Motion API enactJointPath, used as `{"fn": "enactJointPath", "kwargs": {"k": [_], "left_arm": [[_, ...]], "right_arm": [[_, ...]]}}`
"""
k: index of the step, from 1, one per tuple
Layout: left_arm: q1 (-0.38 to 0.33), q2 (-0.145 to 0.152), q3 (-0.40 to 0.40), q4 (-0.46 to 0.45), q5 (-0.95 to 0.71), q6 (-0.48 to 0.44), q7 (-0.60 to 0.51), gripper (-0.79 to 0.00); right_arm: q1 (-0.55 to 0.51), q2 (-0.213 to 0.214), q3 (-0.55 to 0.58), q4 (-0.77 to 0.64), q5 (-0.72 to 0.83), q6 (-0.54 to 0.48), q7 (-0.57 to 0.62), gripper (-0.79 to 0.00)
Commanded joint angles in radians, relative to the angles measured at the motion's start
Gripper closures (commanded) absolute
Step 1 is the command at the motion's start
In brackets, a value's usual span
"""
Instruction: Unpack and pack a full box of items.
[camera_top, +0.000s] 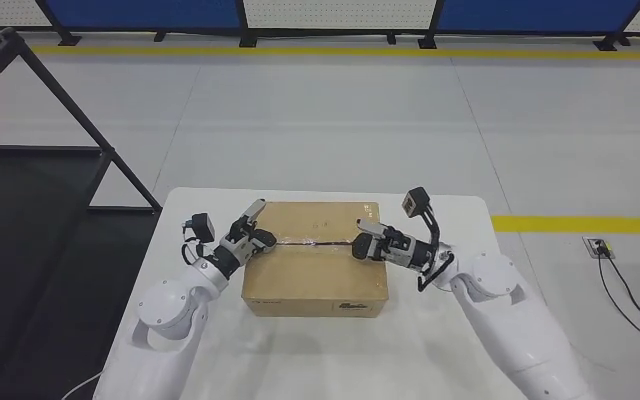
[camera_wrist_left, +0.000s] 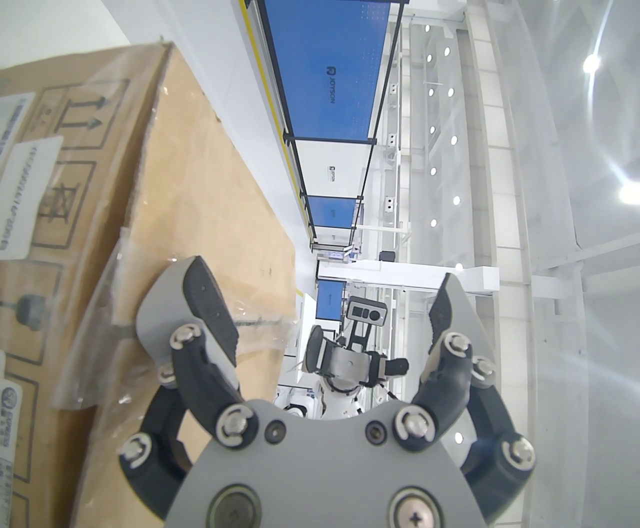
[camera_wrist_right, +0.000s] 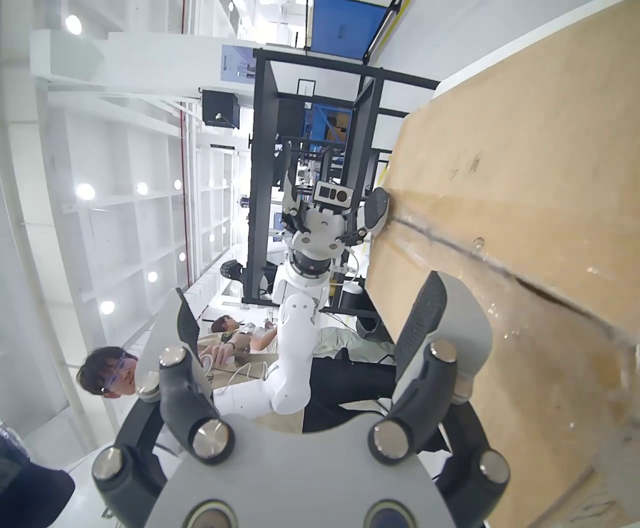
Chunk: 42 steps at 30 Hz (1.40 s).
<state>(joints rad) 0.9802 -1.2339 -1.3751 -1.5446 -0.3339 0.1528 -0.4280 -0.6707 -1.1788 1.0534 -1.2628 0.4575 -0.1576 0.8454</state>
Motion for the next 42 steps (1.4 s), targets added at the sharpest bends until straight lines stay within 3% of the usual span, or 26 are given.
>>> {"fn": "enactJointPath", "kwargs": {"k": [1,13,28,33,42], "left_arm": [[0.000,0.000,-0.001,0.000,0.000,0.000,-0.001,-0.785],[-0.006,0.000,0.005,0.008,-0.006,-0.002,-0.011,-0.785],[-0.004,0.001,0.007,0.000,-0.003,0.001,-0.003,-0.785],[-0.001,0.001,0.006,-0.003,-0.004,-0.002,0.002,-0.785],[-0.001,0.001,0.010,-0.004,-0.002,0.001,0.003,-0.785]], "right_arm": [[0.030,-0.012,-0.032,0.028,0.006,0.009,-0.001,-0.785],[0.200,-0.100,-0.222,0.203,0.001,0.030,0.001,-0.785],[0.278,-0.162,-0.268,0.384,0.041,-0.007,0.041,-0.785],[0.284,-0.168,-0.255,0.404,0.054,-0.034,0.085,-0.785],[0.244,-0.141,-0.168,0.343,0.075,-0.044,0.139,-0.785]]}}
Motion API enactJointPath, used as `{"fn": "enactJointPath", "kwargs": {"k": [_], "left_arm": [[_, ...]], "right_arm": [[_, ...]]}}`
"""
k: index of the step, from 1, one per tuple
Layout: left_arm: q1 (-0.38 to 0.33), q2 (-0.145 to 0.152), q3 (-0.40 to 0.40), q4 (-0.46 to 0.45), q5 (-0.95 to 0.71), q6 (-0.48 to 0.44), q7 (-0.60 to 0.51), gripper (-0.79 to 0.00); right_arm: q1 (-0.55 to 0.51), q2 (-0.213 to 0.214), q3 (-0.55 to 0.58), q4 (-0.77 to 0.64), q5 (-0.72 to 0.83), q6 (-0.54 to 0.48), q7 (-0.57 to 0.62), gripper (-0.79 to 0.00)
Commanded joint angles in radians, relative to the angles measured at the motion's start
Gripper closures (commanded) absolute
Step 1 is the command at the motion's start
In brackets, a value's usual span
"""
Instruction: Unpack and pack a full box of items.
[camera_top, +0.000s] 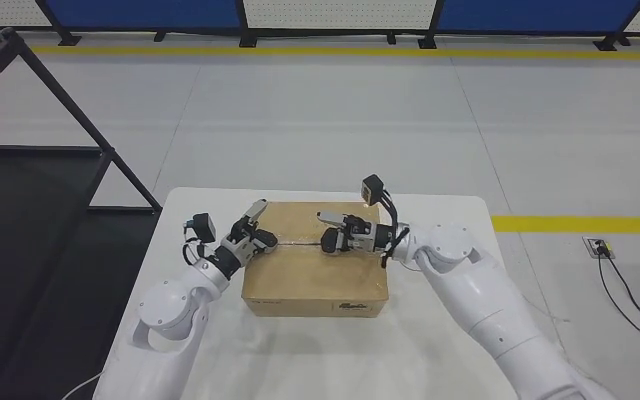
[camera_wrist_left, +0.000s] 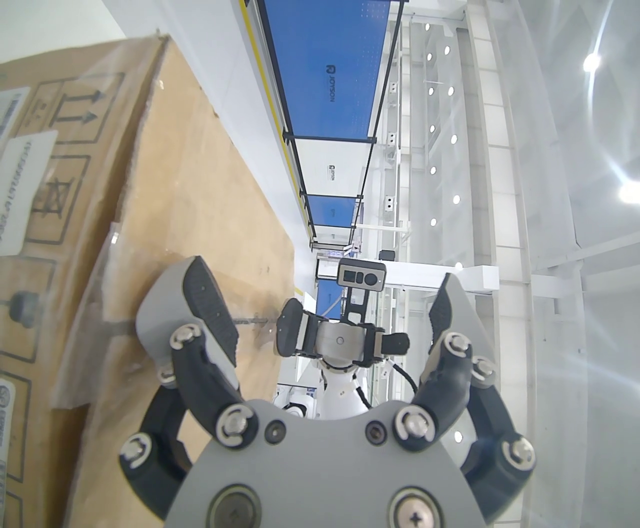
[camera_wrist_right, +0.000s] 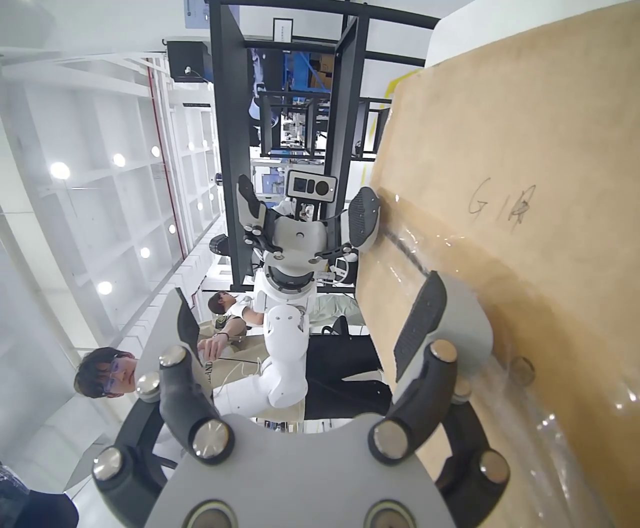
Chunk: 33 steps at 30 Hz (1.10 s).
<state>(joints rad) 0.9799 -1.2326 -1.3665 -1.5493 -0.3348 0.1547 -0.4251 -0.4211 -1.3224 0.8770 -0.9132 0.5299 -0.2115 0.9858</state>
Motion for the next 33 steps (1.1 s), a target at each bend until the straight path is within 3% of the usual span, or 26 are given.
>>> {"fn": "enactJointPath", "kwargs": {"k": [1,11,33], "left_arm": [[-0.002,0.000,0.003,0.001,0.000,0.000,-0.001,-0.785],[-0.004,-0.001,0.003,0.003,-0.006,-0.001,0.000,-0.785],[-0.012,0.000,0.004,0.001,0.001,0.006,-0.002,-0.785]], "right_arm": [[-0.009,0.004,0.014,-0.009,0.003,0.020,-0.002,-0.785],[-0.014,0.015,0.042,0.021,-0.045,0.082,0.025,-0.785],[-0.147,0.114,0.282,-0.065,-0.087,0.141,0.098,-0.785]]}}
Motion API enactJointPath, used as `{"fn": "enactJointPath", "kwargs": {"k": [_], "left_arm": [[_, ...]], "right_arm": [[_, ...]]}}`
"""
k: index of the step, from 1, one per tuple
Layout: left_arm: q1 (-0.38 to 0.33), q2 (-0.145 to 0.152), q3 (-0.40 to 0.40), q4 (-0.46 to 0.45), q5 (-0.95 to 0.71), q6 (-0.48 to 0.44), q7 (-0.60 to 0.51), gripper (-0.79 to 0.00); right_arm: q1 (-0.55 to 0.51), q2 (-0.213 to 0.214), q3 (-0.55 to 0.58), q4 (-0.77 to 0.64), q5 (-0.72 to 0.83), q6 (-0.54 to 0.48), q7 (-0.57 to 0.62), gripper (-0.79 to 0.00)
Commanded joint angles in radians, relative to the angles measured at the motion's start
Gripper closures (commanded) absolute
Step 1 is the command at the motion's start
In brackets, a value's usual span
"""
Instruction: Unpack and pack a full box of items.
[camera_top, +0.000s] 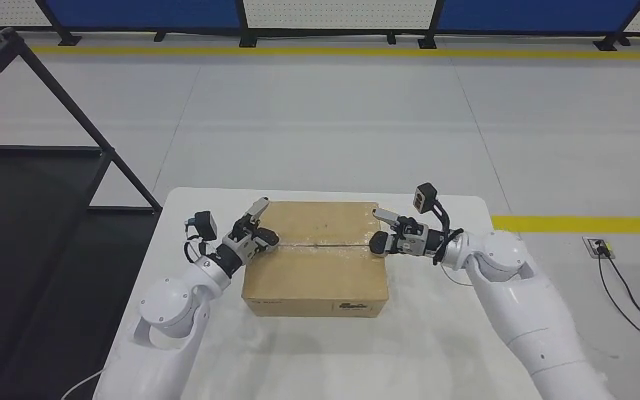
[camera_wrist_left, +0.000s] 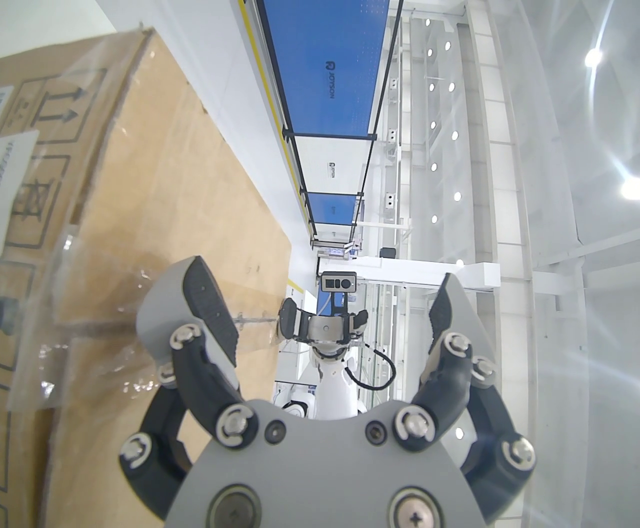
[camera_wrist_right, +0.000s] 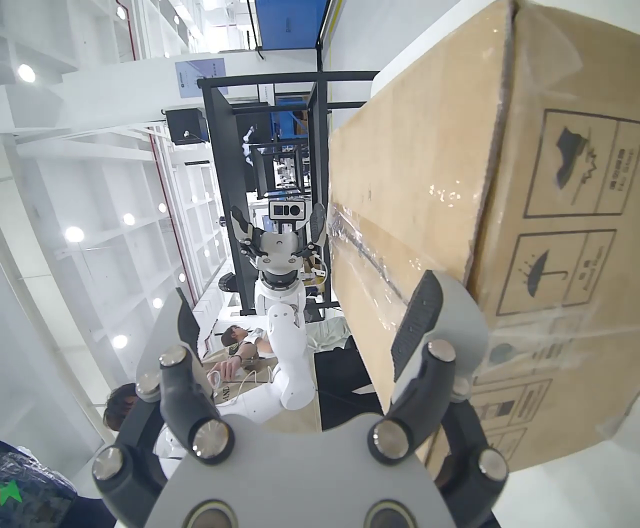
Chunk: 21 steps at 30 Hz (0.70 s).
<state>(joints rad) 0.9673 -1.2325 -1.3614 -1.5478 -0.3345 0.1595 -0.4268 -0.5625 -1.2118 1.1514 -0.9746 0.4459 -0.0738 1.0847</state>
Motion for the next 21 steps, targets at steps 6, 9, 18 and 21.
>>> {"fn": "enactJointPath", "kwargs": {"k": [6,9,18,21], "left_arm": [[0.001,0.002,-0.008,-0.008,-0.001,0.002,0.000,-0.785],[0.001,0.001,-0.022,-0.013,-0.021,-0.016,0.013,-0.785],[0.062,0.016,-0.177,-0.067,-0.083,-0.057,0.066,-0.785],[0.107,0.021,-0.238,-0.092,-0.109,-0.069,0.079,-0.785]], "right_arm": [[-0.041,0.019,0.046,-0.033,-0.012,0.025,-0.008,-0.785],[-0.058,0.025,0.067,-0.045,0.001,0.022,-0.013,-0.785],[-0.082,0.023,0.079,-0.121,0.072,-0.007,-0.050,-0.785],[-0.059,0.010,0.037,-0.127,0.067,0.004,-0.093,-0.785]]}}
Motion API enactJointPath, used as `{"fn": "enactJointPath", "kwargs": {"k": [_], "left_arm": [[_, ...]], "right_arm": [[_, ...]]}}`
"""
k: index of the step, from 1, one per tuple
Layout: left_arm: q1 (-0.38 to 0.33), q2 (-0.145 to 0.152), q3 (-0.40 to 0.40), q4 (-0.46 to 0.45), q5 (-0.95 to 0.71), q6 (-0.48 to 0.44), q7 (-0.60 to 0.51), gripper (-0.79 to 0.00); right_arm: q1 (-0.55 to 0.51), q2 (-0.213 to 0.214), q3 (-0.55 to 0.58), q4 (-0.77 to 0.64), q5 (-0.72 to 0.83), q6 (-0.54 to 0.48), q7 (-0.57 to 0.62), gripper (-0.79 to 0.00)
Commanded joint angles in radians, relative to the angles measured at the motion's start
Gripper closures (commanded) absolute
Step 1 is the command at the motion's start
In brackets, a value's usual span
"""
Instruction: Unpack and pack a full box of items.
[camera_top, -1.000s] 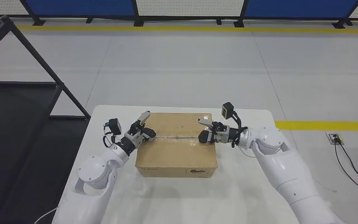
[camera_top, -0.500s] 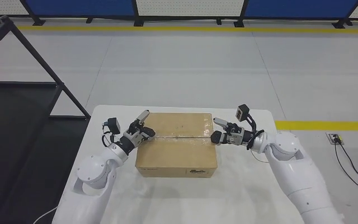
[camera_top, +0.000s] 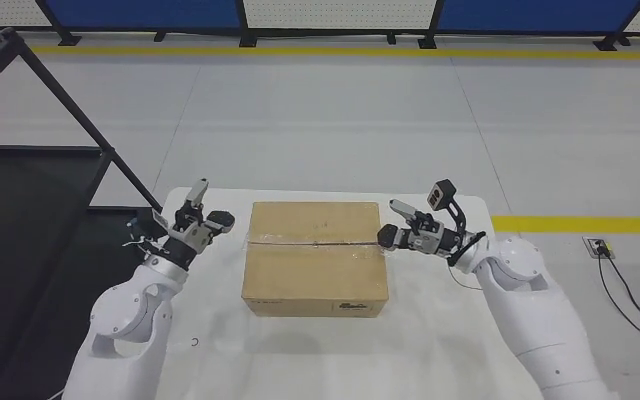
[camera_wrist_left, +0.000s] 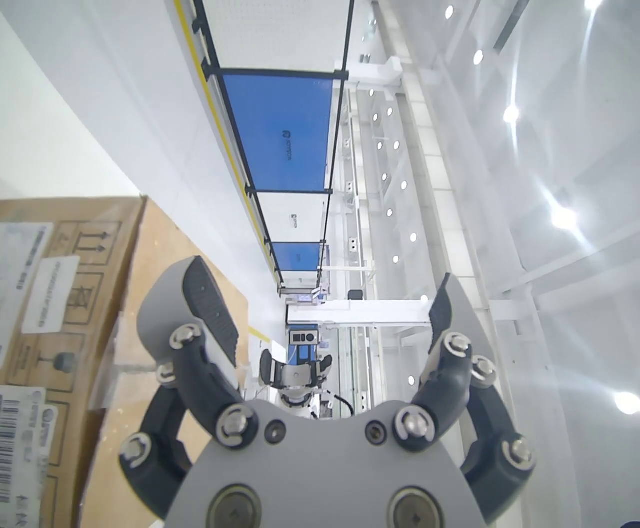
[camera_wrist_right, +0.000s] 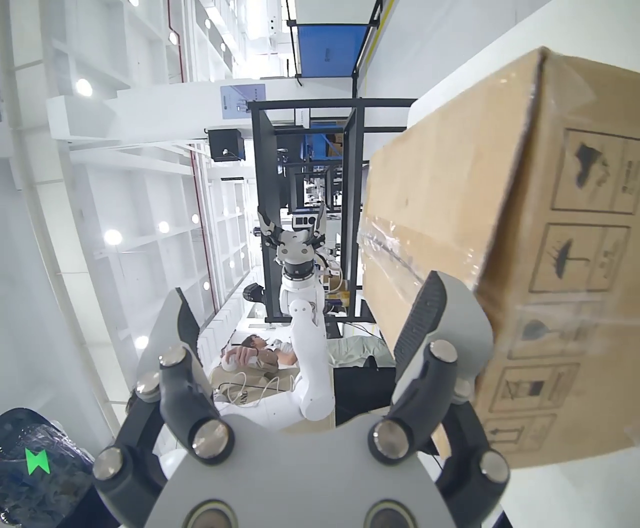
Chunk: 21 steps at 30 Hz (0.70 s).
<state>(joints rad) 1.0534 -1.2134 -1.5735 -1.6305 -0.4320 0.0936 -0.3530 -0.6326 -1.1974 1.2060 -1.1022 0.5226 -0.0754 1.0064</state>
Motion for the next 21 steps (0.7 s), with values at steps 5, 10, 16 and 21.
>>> {"fn": "enactJointPath", "kwargs": {"k": [5,10,16,21], "left_arm": [[0.086,0.006,-0.088,-0.040,-0.090,0.050,0.009,-0.785],[0.089,0.006,-0.091,-0.041,-0.100,0.056,0.004,-0.785],[0.095,0.007,-0.095,-0.051,-0.098,0.048,0.006,-0.785],[0.097,0.010,-0.118,-0.042,-0.102,0.035,0.029,-0.785]], "right_arm": [[0.011,-0.004,-0.018,0.000,-0.010,0.005,-0.014,-0.785],[0.008,-0.005,-0.019,-0.001,-0.010,0.008,-0.020,-0.785],[0.059,-0.035,-0.130,0.012,-0.038,0.118,-0.082,-0.785],[0.129,-0.068,-0.210,0.108,-0.026,0.124,-0.078,-0.785]]}}
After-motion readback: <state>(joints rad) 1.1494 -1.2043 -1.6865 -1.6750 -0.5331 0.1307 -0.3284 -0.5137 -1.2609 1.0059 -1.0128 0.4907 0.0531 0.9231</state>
